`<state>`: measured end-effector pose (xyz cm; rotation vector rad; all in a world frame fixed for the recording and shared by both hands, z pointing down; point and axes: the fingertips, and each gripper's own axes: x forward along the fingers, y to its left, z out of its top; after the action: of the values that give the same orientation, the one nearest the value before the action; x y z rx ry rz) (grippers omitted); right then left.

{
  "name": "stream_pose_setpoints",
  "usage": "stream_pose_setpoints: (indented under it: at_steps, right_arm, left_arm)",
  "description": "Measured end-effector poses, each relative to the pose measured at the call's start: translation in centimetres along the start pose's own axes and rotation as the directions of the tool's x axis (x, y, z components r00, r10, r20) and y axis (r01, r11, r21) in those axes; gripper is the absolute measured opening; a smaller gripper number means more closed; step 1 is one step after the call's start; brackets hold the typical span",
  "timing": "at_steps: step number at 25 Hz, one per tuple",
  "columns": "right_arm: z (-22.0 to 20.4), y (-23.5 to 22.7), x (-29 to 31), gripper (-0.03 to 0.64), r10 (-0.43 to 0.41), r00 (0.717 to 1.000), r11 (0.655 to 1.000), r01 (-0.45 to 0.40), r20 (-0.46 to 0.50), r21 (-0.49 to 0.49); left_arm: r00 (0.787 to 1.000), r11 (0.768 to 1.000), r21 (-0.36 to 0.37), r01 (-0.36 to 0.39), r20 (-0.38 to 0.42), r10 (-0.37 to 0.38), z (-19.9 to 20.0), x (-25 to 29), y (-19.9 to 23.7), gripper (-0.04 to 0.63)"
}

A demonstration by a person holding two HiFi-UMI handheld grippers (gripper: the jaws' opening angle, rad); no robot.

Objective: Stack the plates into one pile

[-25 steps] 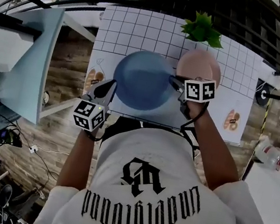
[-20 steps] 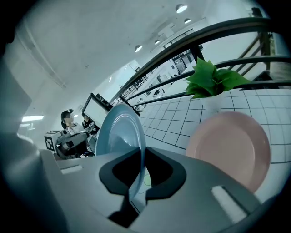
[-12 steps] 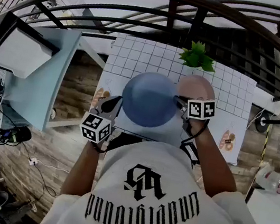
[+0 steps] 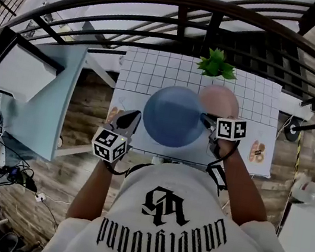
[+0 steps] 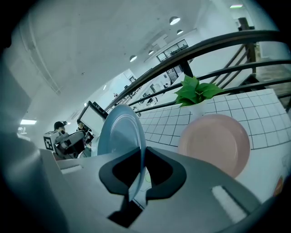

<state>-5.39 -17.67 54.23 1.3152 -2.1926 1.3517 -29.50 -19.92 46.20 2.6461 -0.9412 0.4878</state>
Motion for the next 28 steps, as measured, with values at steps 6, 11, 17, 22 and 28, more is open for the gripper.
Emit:
stream_pose_setpoints:
  at_steps: [6, 11, 17, 22, 28]
  right_arm:
    - [-3.0, 2.1, -1.1, 0.026, -0.035, 0.998, 0.996, 0.031, 0.046, 0.085]
    - [-5.7, 2.8, -2.0, 0.025, -0.076, 0.993, 0.988, 0.062, 0.091, 0.139]
    - [-7.2, 2.5, -3.7, 0.025, -0.12, 0.983, 0.976, 0.092, 0.135, 0.197]
    - [-7.8, 1.5, -5.0, 0.025, -0.144, 0.978, 0.969, 0.108, 0.154, 0.221]
    - [-7.6, -0.5, -6.0, 0.026, -0.162, 0.972, 0.963, 0.119, 0.168, 0.242]
  left_arm:
    - [0.996, 0.996, 0.013, 0.086, -0.022, -0.086, -0.5, -1.1, 0.0, 0.049]
    - [0.989, 0.989, 0.011, 0.145, -0.043, -0.144, -2.3, -1.8, -0.4, 0.049]
    - [0.976, 0.977, 0.04, 0.211, -0.055, -0.209, -2.2, -1.4, -1.6, 0.049]
    - [0.973, 0.971, 0.064, 0.229, -0.036, -0.227, -1.3, -0.3, -2.4, 0.049]
    - [0.97, 0.968, 0.069, 0.241, -0.031, -0.24, -1.0, 1.7, -3.3, 0.049]
